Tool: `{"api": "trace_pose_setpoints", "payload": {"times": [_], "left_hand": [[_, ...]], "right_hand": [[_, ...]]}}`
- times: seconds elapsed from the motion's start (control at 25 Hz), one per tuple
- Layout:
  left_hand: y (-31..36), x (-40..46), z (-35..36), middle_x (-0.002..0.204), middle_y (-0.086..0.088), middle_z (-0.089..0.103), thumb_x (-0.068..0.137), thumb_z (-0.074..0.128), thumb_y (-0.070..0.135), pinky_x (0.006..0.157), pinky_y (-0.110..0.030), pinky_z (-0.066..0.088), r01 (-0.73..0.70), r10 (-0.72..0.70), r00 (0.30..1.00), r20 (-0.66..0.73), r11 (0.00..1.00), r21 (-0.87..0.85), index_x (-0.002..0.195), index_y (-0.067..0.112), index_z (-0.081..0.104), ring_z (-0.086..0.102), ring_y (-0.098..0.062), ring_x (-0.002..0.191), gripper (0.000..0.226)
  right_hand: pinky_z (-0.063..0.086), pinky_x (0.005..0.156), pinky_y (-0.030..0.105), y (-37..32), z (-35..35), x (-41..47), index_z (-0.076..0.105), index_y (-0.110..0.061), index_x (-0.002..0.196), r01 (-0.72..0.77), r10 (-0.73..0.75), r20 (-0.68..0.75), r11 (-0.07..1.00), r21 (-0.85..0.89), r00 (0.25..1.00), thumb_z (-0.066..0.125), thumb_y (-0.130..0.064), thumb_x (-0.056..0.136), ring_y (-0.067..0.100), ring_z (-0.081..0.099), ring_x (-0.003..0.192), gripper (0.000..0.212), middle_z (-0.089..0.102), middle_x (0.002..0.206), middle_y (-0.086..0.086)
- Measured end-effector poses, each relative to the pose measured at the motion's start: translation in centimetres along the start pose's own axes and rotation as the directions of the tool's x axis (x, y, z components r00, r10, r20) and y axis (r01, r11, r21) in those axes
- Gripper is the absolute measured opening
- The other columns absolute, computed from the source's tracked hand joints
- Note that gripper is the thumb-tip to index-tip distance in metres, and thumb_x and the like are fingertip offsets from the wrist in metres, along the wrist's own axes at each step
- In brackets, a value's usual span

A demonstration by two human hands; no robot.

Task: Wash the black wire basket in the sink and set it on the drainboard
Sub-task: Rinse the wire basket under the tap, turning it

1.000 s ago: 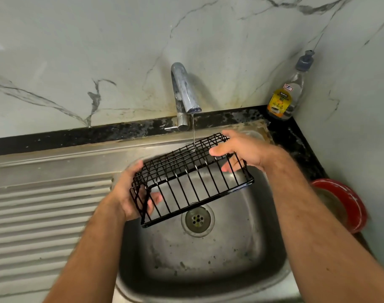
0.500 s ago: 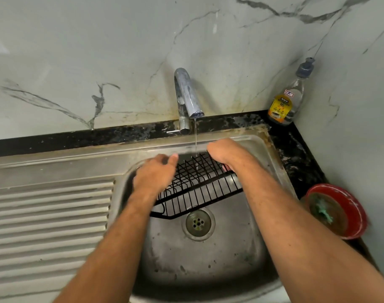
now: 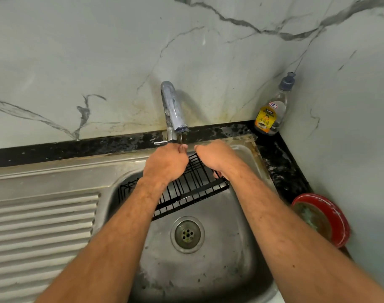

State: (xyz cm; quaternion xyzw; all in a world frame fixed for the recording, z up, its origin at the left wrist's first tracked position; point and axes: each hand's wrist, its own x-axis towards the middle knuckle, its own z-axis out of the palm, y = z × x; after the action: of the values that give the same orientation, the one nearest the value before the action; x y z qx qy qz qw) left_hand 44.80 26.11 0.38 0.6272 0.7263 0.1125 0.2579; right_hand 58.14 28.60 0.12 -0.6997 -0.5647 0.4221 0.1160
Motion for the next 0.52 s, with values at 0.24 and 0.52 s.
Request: {"api": "trace_pose_setpoints", "payload": {"times": [0.24, 0.52], "left_hand": [[1.7, -0.7, 0.3, 0.151, -0.011, 0.053, 0.103, 0.008, 0.066, 0.113, -0.043, 0.035, 0.011, 0.003, 0.993, 0.12, 0.993, -0.121, 0.142, 0.02, 0.057, 0.047, -0.03, 0.139, 0.077], [-0.2, 0.2, 0.3, 0.144, -0.016, 0.058, 0.102, 0.01, 0.068, 0.119, -0.046, 0.029, 0.131, -0.084, 0.979, 0.187, 0.957, -0.257, 0.149, 0.017, 0.05, 0.046, -0.031, 0.141, 0.081]], "right_hand": [[0.058, 0.063, 0.034, -0.1, 0.3, 0.0, 0.069, -0.016, 0.108, -0.006, 0.004, 0.062, 0.999, 0.033, 0.998, 0.05, -0.047, 0.089, 0.02, 0.067, 0.076, 0.041, 0.071, 0.099, 0.004], [0.039, 0.105, 0.045, 0.3, 0.6, -0.7, 0.058, -0.032, 0.137, 0.18, -0.144, 0.211, 0.971, -0.158, 0.967, 0.039, -0.063, 0.086, 0.024, 0.051, 0.128, 0.063, 0.057, 0.142, -0.001]]}}
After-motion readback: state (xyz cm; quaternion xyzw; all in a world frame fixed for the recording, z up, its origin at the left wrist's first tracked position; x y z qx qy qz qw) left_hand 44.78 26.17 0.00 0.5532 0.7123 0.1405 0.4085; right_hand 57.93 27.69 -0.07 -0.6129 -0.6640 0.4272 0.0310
